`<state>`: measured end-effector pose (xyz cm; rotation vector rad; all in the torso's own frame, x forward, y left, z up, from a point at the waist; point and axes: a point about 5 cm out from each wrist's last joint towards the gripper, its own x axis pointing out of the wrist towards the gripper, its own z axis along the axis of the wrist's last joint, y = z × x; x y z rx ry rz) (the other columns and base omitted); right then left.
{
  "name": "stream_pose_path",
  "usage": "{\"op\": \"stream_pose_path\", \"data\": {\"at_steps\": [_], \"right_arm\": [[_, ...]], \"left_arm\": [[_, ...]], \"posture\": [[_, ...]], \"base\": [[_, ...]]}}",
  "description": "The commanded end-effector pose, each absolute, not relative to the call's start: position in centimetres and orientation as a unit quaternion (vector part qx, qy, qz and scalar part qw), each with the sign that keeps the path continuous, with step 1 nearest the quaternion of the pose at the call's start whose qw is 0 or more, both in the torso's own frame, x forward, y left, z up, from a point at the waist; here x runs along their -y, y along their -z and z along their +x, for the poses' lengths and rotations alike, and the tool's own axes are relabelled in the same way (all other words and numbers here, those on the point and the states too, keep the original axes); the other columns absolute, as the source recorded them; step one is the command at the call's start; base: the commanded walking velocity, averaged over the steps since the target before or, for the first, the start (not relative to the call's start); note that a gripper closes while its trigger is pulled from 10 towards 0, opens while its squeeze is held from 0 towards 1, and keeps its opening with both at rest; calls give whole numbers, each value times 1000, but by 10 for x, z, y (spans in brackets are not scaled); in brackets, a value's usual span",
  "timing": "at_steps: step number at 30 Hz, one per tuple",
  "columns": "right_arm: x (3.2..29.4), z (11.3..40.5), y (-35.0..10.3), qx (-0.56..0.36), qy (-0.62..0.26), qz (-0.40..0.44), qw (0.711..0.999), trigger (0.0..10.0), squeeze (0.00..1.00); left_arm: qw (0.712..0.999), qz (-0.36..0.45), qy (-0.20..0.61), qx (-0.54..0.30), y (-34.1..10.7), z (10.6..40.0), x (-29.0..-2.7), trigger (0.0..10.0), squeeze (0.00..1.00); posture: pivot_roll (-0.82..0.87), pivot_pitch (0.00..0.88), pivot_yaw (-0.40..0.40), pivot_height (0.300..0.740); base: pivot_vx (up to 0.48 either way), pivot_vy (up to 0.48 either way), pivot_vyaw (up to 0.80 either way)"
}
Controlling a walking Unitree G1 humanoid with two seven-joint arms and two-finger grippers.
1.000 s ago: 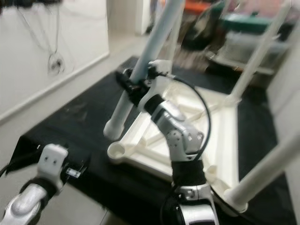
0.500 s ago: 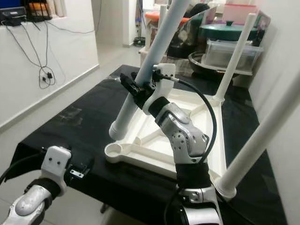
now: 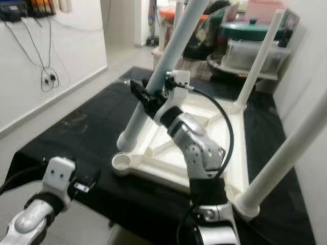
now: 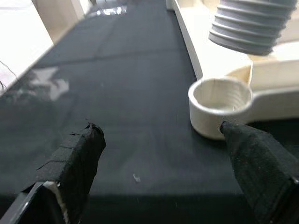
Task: Building children table
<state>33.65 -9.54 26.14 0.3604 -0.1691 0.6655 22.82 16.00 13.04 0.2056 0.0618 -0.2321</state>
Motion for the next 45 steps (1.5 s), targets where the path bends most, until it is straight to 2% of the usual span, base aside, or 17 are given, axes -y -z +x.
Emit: {"op": "stream_pose_path", "data": {"at_steps": [1, 25, 33, 45], "right_arm": [[96, 336, -267, 96, -325, 181, 923, 0, 0], [95, 335, -262, 93, -322, 190, 923, 0, 0], [86, 335, -261, 98, -330, 174, 923, 0, 0], [83, 335, -260, 96, -332, 174, 922, 0, 0]], "left_arm": [[987, 102, 115, -39, -128, 229, -161, 10000, 0], [987, 110, 108, -44, -126, 233, -162, 10000, 0], [985, 125, 94, -72, -114, 219, -171, 10000, 0], [986, 118, 93, -69, -115, 222, -168, 10000, 0]], "posture": [[75, 0, -59, 740], [76, 0, -54, 740], [96, 0, -64, 740], [91, 0, -61, 740]], "base": [[0, 0, 0], [0, 0, 0], [0, 0, 0], [-23, 0, 0]]}}
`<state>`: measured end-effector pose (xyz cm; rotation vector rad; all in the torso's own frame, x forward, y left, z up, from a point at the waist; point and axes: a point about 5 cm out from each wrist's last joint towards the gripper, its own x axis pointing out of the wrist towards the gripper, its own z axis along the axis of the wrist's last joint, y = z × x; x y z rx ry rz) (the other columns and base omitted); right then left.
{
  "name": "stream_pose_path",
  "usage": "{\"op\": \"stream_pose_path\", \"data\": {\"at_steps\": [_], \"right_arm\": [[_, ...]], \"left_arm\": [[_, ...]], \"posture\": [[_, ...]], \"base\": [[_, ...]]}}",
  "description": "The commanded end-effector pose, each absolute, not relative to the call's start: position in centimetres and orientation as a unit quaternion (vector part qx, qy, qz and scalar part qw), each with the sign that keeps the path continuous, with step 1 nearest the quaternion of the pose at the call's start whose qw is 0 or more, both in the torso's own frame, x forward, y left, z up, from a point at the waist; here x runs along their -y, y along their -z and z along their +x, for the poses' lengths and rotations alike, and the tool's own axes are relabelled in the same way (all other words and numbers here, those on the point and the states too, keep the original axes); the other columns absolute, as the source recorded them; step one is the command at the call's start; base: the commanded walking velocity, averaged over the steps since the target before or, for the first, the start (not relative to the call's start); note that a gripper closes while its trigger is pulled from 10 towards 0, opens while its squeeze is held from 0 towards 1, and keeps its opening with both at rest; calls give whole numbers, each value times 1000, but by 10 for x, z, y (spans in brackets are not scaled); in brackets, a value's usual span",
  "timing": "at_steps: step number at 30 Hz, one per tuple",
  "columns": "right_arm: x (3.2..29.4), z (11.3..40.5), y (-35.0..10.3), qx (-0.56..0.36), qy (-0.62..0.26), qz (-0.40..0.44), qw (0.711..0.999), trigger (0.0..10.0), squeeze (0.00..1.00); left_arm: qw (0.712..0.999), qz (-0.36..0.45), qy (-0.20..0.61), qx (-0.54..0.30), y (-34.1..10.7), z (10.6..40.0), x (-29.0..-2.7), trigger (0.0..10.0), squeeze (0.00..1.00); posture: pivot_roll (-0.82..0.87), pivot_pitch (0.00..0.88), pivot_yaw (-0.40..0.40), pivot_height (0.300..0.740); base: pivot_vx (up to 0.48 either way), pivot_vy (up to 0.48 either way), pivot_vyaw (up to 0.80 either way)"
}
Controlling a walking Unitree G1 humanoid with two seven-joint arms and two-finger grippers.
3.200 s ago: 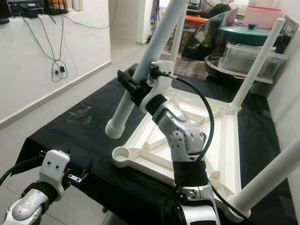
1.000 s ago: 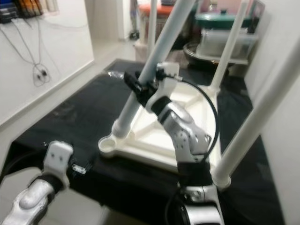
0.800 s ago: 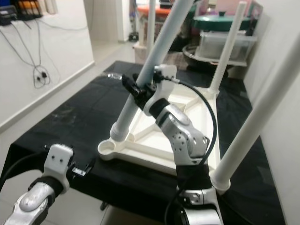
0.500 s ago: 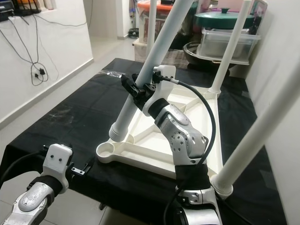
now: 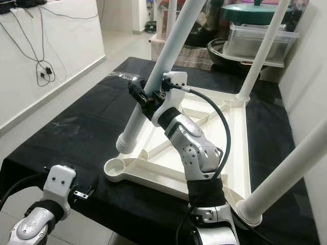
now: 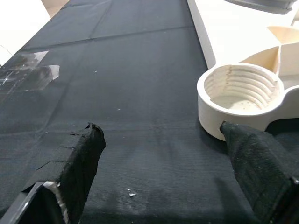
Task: Building children table
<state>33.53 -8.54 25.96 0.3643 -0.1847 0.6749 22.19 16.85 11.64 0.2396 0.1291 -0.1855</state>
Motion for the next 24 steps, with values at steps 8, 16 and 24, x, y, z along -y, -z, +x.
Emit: {"op": "stream_pose_path", "data": {"at_steps": [8, 16, 24], "right_arm": [[85, 336, -262, 100, -328, 176, 923, 0, 0], [87, 337, -262, 101, -325, 176, 924, 0, 0], [88, 337, -261, 99, -323, 176, 925, 0, 0]], "left_arm": [[987, 113, 93, -60, -119, 224, -168, 10000, 0], [988, 112, 92, -59, -120, 224, -167, 10000, 0], [988, 112, 88, -59, -120, 226, -167, 10000, 0]], "posture": [[91, 0, -59, 740], [88, 0, -57, 740], [85, 0, -56, 740]], "base": [[-300, 0, 0], [0, 0, 0], [0, 0, 0]]}}
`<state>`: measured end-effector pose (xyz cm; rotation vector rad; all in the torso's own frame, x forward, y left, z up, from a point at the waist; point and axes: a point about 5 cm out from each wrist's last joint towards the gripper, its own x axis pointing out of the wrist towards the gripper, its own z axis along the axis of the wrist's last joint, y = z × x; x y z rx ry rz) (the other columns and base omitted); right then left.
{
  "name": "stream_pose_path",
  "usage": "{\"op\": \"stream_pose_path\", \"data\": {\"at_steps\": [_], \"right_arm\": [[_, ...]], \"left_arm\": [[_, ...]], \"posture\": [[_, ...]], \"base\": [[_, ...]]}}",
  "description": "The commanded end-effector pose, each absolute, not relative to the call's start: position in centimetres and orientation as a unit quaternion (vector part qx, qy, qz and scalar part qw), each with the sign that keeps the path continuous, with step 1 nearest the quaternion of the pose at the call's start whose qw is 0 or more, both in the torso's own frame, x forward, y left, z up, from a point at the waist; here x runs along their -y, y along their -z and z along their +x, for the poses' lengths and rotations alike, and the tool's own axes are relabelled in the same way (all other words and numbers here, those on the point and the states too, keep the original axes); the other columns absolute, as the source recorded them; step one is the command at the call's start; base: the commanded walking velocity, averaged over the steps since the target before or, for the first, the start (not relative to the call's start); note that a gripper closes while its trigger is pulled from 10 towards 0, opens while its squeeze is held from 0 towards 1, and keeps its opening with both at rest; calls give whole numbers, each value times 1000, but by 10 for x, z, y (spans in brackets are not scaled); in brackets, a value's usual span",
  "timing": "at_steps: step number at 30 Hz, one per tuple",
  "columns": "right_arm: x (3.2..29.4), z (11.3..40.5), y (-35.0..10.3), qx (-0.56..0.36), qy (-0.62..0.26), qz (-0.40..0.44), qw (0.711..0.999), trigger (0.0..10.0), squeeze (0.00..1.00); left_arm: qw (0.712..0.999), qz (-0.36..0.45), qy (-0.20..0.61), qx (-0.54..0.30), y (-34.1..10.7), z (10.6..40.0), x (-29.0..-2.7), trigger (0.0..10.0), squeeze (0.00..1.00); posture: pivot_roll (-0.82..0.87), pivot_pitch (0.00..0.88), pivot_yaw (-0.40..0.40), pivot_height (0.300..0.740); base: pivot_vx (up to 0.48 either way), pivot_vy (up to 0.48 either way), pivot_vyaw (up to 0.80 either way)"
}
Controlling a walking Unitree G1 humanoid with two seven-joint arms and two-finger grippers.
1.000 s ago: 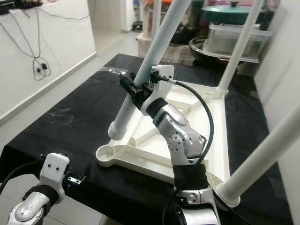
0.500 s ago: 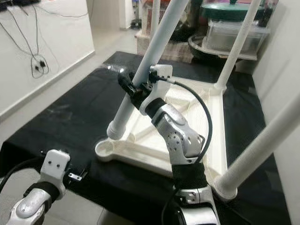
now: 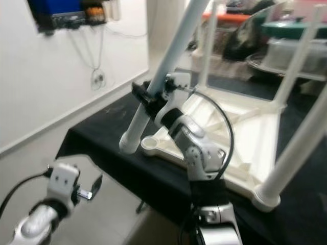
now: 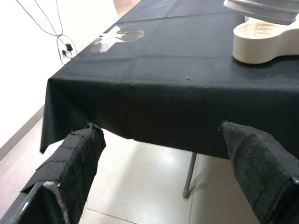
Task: Building children table
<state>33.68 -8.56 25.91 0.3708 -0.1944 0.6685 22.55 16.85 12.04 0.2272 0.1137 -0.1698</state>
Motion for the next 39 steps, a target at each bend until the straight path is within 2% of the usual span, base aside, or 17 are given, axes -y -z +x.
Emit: {"op": "stream_pose_path", "data": {"at_steps": [1, 21, 23, 26, 29, 39], "right_arm": [[88, 337, -261, 99, -322, 176, 925, 0, 0], [92, 341, -261, 103, -294, 179, 933, 0, 0], [97, 345, -263, 110, -263, 175, 942, 0, 0], [97, 345, -263, 110, -263, 175, 942, 0, 0], [111, 357, -265, 123, -181, 166, 961, 0, 0], [112, 359, -265, 128, -165, 158, 965, 0, 0]], "left_arm": [[988, 112, 86, -59, -120, 226, -168, 10000, 0], [989, 110, 82, -61, -119, 226, -168, 10000, 0], [989, 110, 81, -60, -119, 226, -169, 10000, 0], [989, 110, 81, -60, -119, 226, -169, 10000, 0], [989, 110, 81, -60, -119, 226, -169, 10000, 0], [990, 102, 82, -54, -121, 226, -168, 10000, 0]], "posture": [[83, 0, -55, 740], [83, 0, -58, 740], [83, 0, -58, 740], [83, 0, -58, 740], [83, 0, -59, 740], [86, 0, -64, 740]], "base": [[0, 0, 0], [0, 0, 0], [0, 0, 0], [0, 0, 0], [0, 0, 0], [0, 370, 0]]}}
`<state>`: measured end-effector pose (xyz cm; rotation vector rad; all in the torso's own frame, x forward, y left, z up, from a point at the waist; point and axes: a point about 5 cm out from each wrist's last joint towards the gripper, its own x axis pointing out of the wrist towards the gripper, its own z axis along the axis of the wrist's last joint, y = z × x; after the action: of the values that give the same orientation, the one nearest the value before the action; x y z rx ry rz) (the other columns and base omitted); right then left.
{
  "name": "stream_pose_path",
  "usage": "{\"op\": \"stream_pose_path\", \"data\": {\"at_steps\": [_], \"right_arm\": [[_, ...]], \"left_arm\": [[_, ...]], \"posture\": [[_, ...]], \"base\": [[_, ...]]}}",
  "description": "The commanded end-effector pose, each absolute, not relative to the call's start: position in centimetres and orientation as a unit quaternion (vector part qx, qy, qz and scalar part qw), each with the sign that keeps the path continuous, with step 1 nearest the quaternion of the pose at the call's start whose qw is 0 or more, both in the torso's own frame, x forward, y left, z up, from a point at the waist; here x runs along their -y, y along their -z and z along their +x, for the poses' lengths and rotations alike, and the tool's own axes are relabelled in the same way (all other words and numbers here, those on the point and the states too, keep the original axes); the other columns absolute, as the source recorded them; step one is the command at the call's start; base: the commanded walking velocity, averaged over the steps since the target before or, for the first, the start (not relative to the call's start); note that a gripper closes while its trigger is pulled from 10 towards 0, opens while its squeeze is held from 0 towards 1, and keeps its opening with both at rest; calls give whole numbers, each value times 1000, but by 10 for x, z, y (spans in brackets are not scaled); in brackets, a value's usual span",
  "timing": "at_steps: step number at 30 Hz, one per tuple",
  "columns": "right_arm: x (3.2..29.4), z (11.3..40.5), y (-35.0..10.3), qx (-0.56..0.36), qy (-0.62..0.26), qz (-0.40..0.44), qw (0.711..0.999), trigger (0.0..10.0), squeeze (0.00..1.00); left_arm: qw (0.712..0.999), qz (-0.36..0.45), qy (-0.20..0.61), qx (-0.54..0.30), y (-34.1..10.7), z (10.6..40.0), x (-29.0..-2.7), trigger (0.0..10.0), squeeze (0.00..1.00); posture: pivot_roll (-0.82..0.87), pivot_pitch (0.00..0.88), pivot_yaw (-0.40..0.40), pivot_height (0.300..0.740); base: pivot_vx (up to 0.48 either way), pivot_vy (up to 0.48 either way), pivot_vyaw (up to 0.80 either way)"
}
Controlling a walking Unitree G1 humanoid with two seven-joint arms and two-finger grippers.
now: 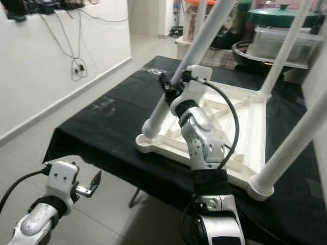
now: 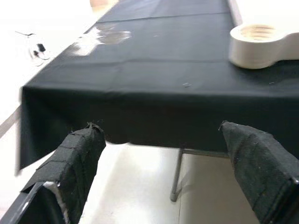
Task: Building children table
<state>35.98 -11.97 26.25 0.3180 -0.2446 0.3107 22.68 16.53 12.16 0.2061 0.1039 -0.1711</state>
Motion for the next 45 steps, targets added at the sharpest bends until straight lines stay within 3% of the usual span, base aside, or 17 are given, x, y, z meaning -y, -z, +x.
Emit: {"op": "stream_pose_path", "data": {"at_steps": [1, 14, 29, 45], "right_arm": [[112, 359, -265, 128, -167, 155, 965, 0, 0], [111, 360, -258, 125, -167, 137, 968, 0, 0], [110, 371, -254, 120, -140, 50, 981, 0, 0], [79, 381, -246, 126, -182, -4, 975, 0, 0]], "left_arm": [[990, 103, 82, -51, -121, 226, -168, 10000, 0], [989, 111, 87, -43, -123, 229, -165, 10000, 0], [988, 120, 86, -40, -122, 229, -165, 10000, 0], [988, 123, 87, -38, -121, 227, -163, 10000, 0]], "posture": [[82, 0, -63, 740], [80, 0, -62, 740], [88, 0, -68, 740], [103, 0, -80, 740]], "base": [[0, 0, 0], [0, 0, 0], [0, 0, 0], [0, 0, 0]]}}
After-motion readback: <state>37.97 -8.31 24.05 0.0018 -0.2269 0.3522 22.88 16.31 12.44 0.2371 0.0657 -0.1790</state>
